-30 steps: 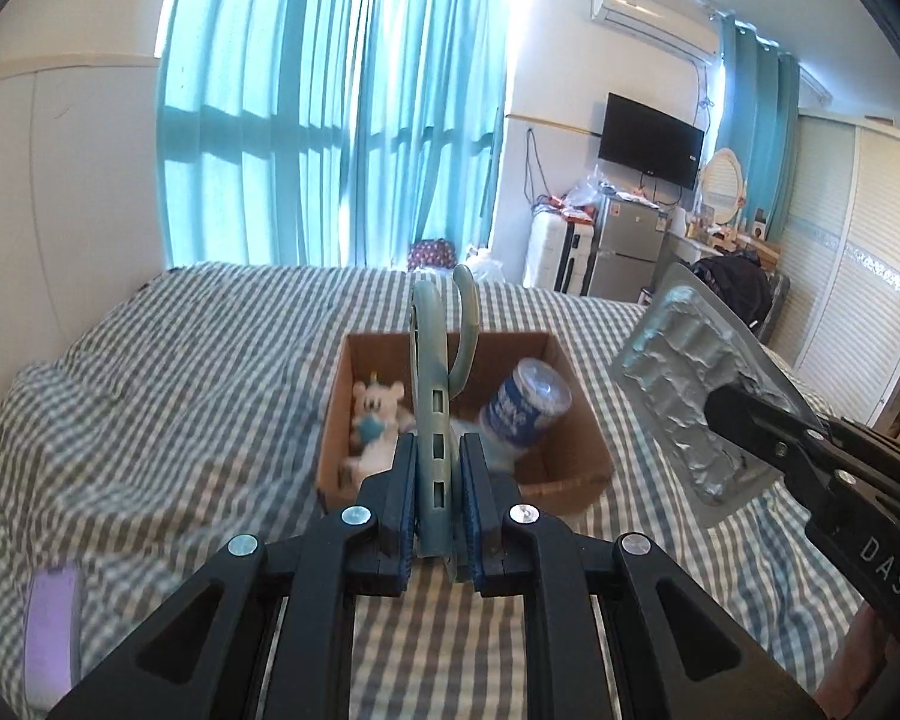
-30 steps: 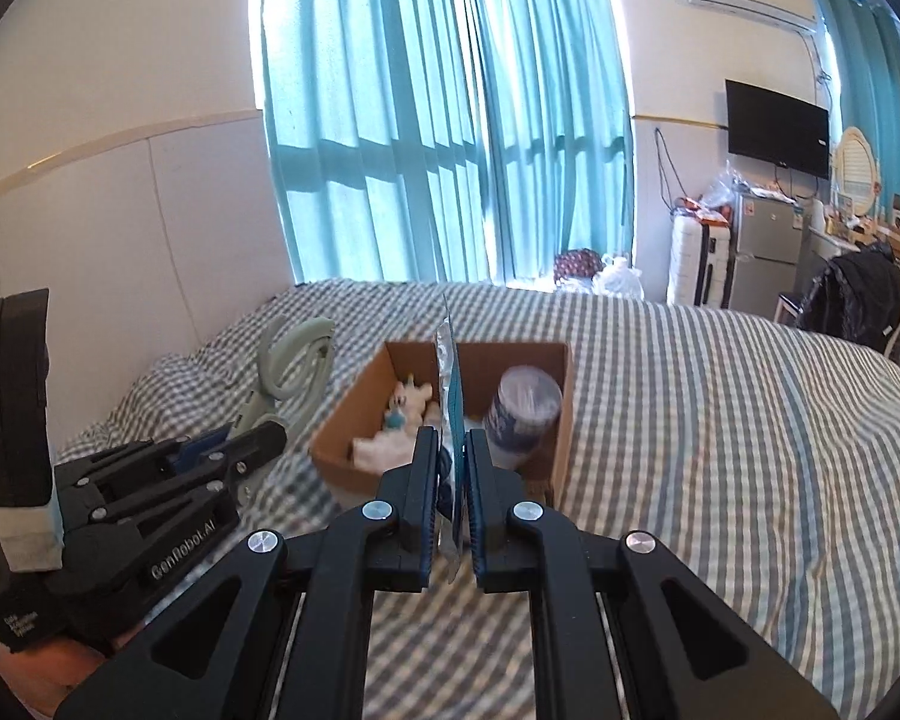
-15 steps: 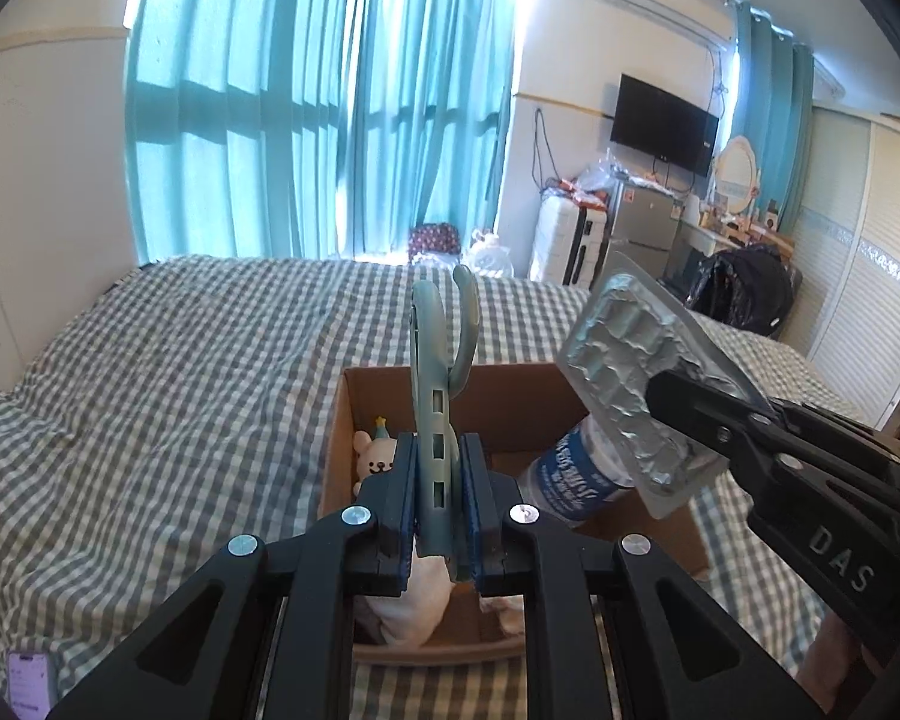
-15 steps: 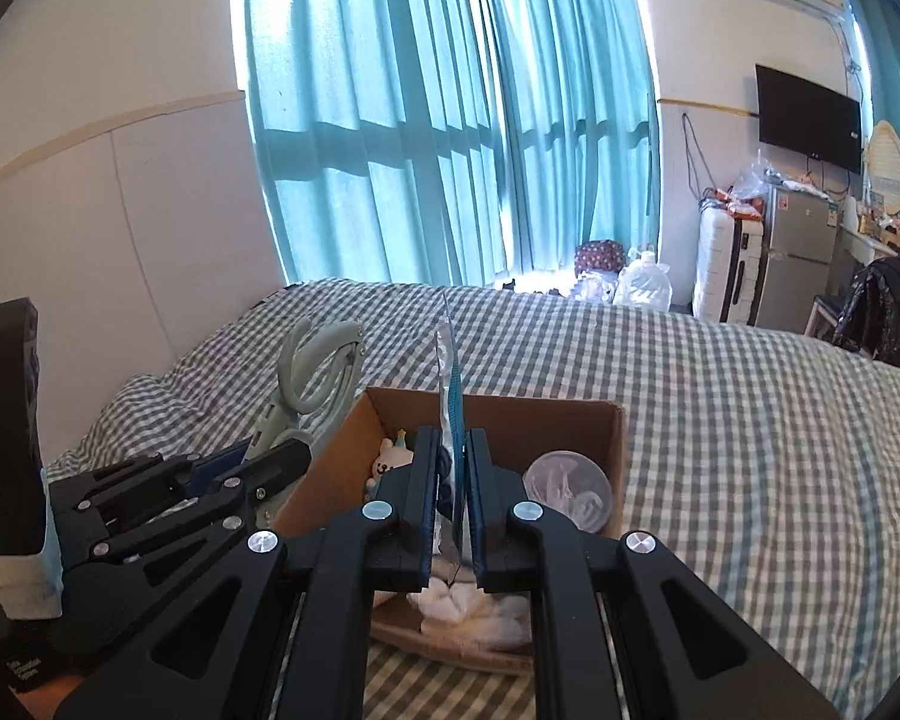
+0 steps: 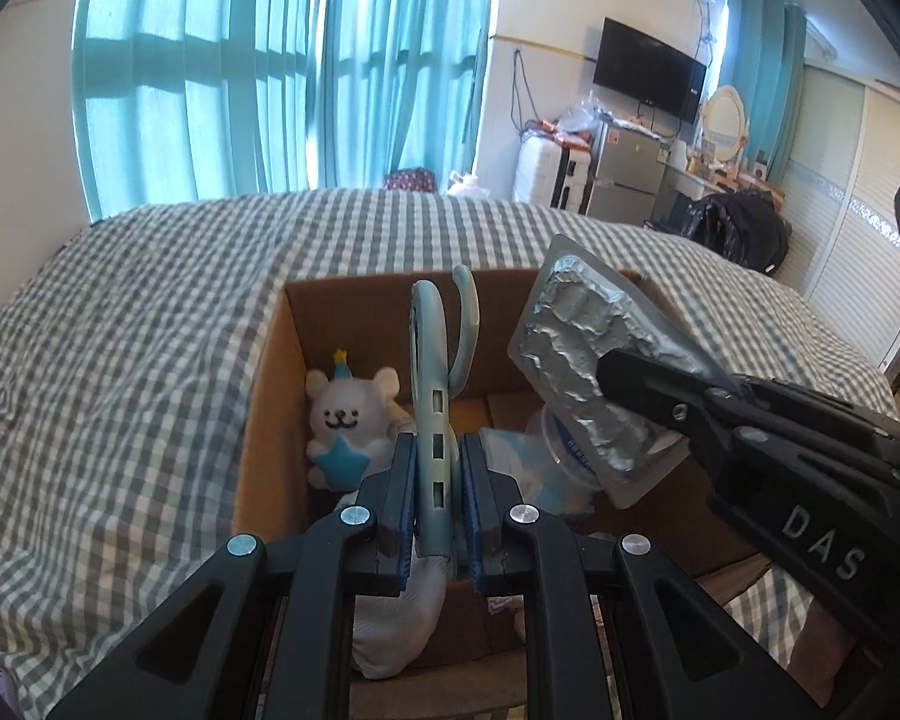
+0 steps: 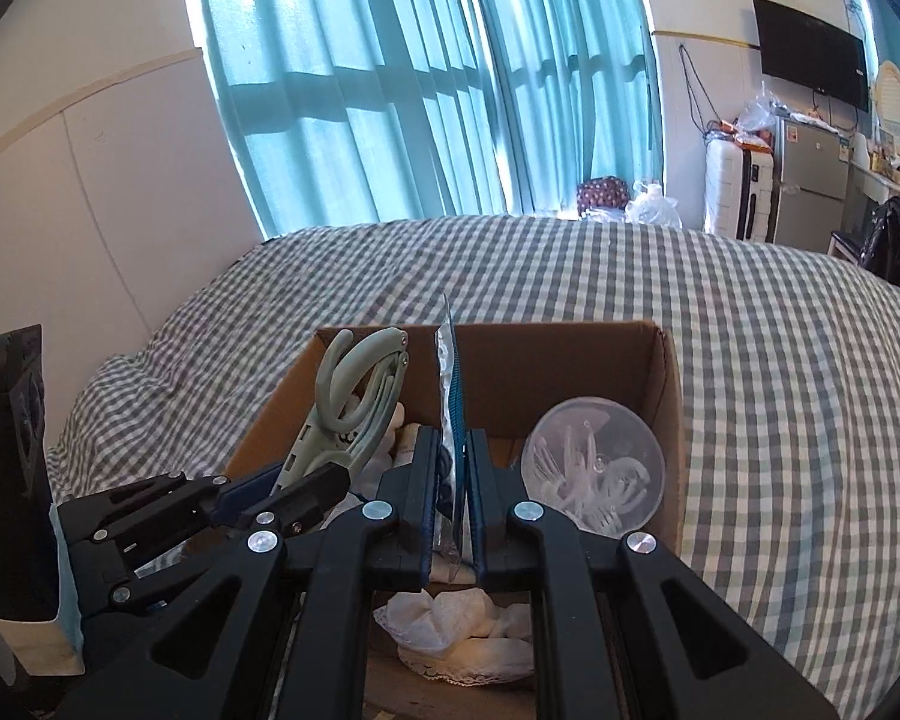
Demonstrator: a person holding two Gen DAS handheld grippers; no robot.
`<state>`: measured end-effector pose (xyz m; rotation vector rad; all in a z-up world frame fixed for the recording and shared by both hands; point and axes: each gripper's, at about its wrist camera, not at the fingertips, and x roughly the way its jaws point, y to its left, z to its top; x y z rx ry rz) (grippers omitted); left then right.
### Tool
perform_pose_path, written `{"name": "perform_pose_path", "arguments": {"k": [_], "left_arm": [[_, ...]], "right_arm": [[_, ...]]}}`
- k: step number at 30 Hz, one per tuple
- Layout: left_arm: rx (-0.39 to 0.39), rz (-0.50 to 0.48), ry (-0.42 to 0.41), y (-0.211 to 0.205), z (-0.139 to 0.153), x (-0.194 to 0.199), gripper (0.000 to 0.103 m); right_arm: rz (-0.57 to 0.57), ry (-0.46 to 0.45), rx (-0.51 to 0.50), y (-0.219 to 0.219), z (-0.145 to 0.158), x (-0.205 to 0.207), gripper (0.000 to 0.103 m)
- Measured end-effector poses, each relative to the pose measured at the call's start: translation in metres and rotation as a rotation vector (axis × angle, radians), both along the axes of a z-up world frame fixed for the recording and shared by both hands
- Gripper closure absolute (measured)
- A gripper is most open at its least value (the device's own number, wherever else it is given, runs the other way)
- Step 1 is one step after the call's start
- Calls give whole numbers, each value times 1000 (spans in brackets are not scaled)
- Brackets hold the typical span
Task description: Organize objects
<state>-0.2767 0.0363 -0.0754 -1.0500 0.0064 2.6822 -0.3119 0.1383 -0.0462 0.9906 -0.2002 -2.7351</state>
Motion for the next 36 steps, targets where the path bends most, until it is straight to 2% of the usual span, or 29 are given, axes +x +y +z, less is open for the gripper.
{"name": "perform_pose_path", "arguments": {"k": [4, 5, 6, 9, 12, 14, 16, 18, 20, 24, 27, 31, 34, 36], "left_arm": [[-2, 2, -20, -1, -4, 1, 88], [2, 1, -26, -1, -3, 2, 88], [3, 0, -31, -1, -3, 3, 87], [-5, 1, -33, -2, 3, 8, 82], [1, 14, -14, -4, 17, 16, 67], [11, 37, 10, -8, 30, 23, 40], [27, 63, 44, -12, 46, 31, 34], [30, 80, 68, -15, 61, 39, 33], [28, 101, 100, -18, 76, 48, 21], [36, 119, 160, -20, 105, 66, 18], [21, 128, 209, -20, 125, 86, 11], [-4, 119, 296, -20, 152, 120, 7], [-31, 123, 366, -18, 170, 149, 0], [-38, 123, 396, -17, 177, 162, 0]], "right_arm": [[-8, -24, 0, 5, -4, -1, 94], [-13, -24, 4, 5, -3, 0, 90], [-20, -24, 6, 6, -2, 1, 78], [-18, -18, -14, 5, 5, 8, 62], [-23, 12, 2, 5, 21, 17, 57], [-32, 28, 0, 9, 32, 24, 56], [-57, 54, 6, 14, 47, 34, 50], [-76, 72, 9, 17, 61, 42, 46], [-94, 94, 17, 20, 75, 53, 42], [-127, 152, 36, 25, 108, 81, 36], [-140, 198, 48, 28, 130, 106, 30], [-186, 264, 87, 35, 152, 143, 23], [-210, 300, 100, 41, 167, 169, 17], [-227, 318, 103, 44, 174, 188, 11]]}}
